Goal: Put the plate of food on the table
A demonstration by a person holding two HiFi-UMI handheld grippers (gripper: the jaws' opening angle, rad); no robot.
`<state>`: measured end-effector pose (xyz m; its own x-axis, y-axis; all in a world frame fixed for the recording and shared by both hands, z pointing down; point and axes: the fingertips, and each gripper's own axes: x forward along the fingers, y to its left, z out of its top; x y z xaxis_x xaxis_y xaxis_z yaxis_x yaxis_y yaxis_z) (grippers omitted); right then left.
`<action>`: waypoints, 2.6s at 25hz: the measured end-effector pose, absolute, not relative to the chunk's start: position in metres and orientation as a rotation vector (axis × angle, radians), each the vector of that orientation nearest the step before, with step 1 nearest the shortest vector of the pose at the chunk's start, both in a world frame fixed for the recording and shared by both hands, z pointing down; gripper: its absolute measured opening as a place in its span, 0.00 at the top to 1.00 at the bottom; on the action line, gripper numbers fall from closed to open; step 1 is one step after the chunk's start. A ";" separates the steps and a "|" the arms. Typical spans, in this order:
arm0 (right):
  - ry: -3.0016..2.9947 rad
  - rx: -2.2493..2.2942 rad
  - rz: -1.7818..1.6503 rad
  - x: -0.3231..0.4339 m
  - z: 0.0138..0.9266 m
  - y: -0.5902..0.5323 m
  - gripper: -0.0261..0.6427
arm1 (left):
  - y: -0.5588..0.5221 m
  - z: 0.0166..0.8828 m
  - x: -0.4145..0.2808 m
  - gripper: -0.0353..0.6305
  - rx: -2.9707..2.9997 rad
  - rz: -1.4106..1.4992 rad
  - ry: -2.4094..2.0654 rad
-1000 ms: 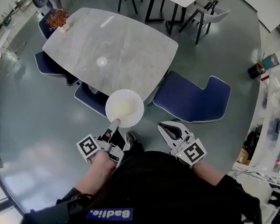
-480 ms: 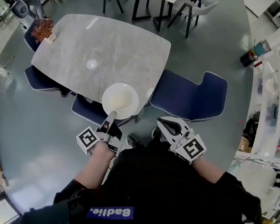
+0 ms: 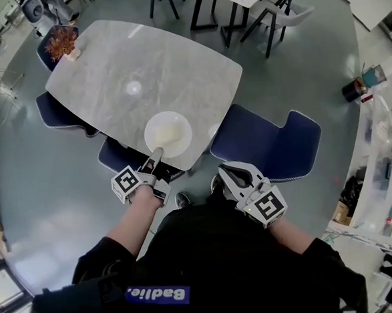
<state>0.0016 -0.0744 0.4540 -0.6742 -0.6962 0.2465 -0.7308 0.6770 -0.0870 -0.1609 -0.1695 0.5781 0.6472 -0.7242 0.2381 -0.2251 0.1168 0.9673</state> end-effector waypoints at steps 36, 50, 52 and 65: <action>-2.495 1.088 0.577 0.098 0.526 -0.131 0.95 | -0.344 0.754 -0.145 0.93 1.158 -0.476 -1.183; -2.481 1.093 0.613 0.097 0.537 -0.136 0.95 | -0.350 0.768 -0.142 0.92 1.155 -0.359 -1.213; -2.483 1.084 0.610 0.096 0.537 -0.136 0.95 | -0.351 0.770 -0.142 0.92 1.159 -0.341 -1.212; -2.424 1.138 0.716 0.102 0.543 -0.128 0.95 | -0.348 0.786 -0.143 0.84 1.176 -0.102 -1.194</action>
<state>0.1015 -0.1283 0.5434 -0.6069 -0.6003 0.5209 -0.7870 0.5456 -0.2881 -0.1427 -0.3478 0.7856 0.4355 -0.6123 0.6599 -0.4914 0.4526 0.7441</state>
